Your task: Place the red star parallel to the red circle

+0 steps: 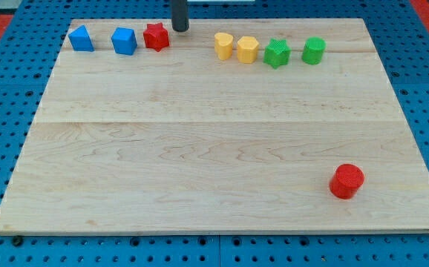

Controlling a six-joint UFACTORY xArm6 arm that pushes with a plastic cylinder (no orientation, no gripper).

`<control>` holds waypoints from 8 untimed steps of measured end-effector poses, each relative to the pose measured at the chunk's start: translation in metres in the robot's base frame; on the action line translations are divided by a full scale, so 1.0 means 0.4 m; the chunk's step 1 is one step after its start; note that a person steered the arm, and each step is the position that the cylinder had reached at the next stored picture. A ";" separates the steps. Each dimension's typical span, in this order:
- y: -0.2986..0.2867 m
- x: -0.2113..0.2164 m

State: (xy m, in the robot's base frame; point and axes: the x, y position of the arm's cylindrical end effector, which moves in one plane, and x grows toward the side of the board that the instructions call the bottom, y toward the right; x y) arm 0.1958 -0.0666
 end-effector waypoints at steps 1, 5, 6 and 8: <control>-0.128 -0.002; 0.027 0.185; 0.039 0.219; 0.228 0.265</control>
State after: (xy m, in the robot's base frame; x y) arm 0.3017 0.0245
